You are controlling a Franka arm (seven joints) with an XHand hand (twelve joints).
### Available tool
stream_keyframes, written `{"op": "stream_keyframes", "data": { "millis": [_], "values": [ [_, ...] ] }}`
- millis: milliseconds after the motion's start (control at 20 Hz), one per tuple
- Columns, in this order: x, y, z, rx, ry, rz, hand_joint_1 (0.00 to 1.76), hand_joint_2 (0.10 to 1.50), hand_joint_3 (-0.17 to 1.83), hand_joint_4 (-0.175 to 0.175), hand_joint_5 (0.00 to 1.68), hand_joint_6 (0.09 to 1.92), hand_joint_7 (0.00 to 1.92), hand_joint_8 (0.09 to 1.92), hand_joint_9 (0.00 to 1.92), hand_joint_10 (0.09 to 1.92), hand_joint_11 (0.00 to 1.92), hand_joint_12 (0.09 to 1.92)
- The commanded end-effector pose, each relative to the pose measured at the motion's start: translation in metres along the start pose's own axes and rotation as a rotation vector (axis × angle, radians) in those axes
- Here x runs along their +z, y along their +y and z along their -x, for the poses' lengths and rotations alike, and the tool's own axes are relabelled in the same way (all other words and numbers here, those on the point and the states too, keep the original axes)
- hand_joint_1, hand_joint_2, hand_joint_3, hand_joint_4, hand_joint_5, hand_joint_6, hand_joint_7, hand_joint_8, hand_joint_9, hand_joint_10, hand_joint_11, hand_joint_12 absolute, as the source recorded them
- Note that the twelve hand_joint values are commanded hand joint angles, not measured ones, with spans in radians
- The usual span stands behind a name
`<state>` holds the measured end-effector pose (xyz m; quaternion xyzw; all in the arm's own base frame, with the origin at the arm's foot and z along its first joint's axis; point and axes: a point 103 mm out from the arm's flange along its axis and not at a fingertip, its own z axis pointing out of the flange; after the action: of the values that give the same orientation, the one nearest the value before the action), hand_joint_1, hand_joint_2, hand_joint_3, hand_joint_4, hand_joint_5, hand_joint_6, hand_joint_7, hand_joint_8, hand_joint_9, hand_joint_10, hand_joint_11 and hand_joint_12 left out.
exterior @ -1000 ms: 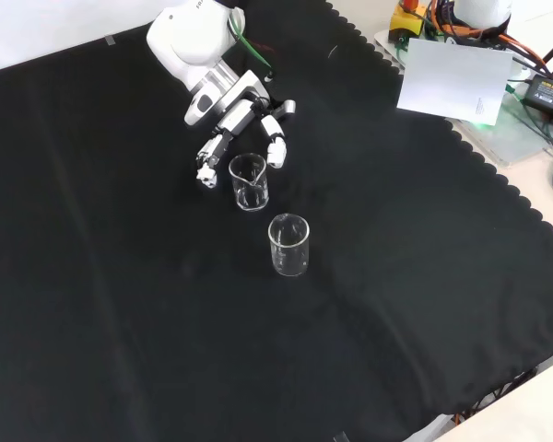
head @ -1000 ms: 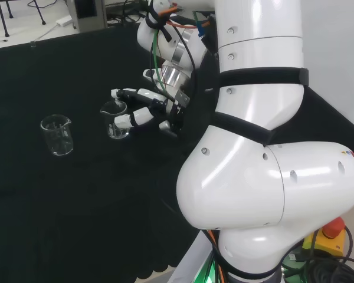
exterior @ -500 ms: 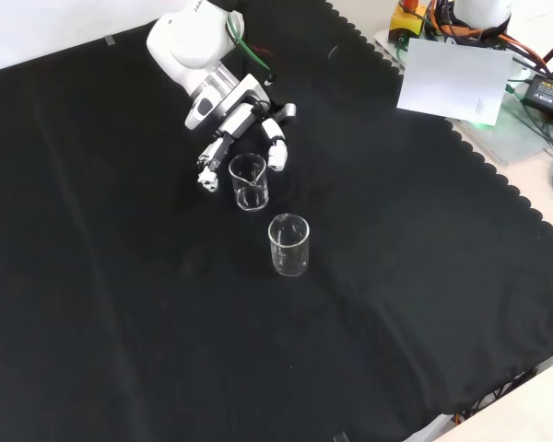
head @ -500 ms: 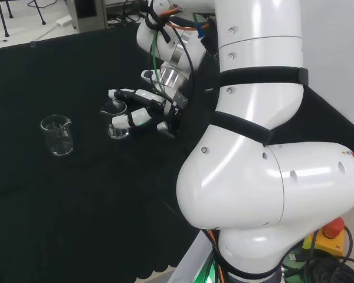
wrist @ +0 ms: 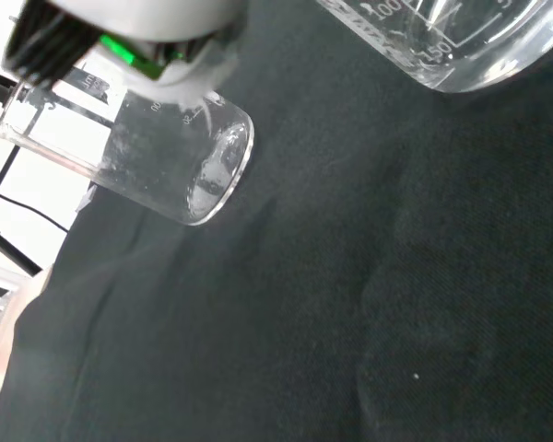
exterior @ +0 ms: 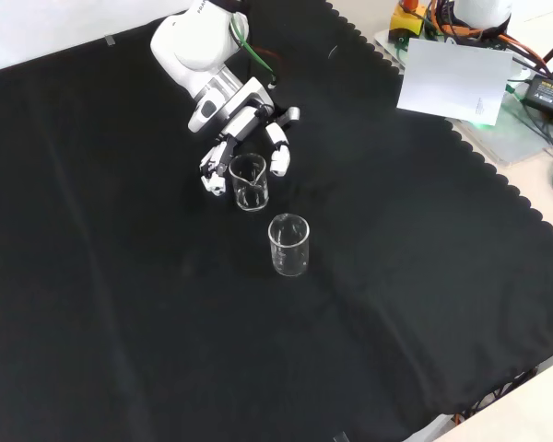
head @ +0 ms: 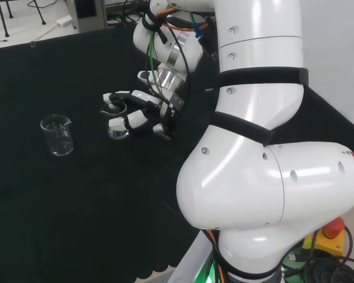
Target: Pick up the beaker on the right.
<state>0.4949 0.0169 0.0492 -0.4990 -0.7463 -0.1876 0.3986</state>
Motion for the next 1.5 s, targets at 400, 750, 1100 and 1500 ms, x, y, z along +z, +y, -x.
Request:
{"op": "stream_keyframes", "data": {
  "millis": [400, 750, 1100, 1500],
  "values": [
    [0.004, 0.006, 0.007, 0.016, 0.052, 0.056, 0.97, 0.49, 0.67, -0.028, 0.42, 0.09, 0.36, 0.56, 0.38, 0.58, 0.00, 1.08],
    [0.006, 0.010, 0.004, 0.020, 0.068, 0.058, 0.98, 0.49, 0.68, -0.028, 0.44, 0.09, 0.38, 0.57, 0.41, 0.57, 0.00, 1.11],
    [0.010, 0.012, 0.004, 0.032, 0.077, 0.062, 0.98, 0.50, 0.69, -0.026, 0.48, 0.09, 0.41, 0.57, 0.44, 0.57, 0.00, 1.14],
    [0.014, 0.014, 0.004, 0.038, 0.104, 0.067, 0.98, 0.51, 0.68, -0.028, 0.53, 0.11, 0.45, 0.58, 0.47, 0.57, 0.00, 1.18]
  ]
}}
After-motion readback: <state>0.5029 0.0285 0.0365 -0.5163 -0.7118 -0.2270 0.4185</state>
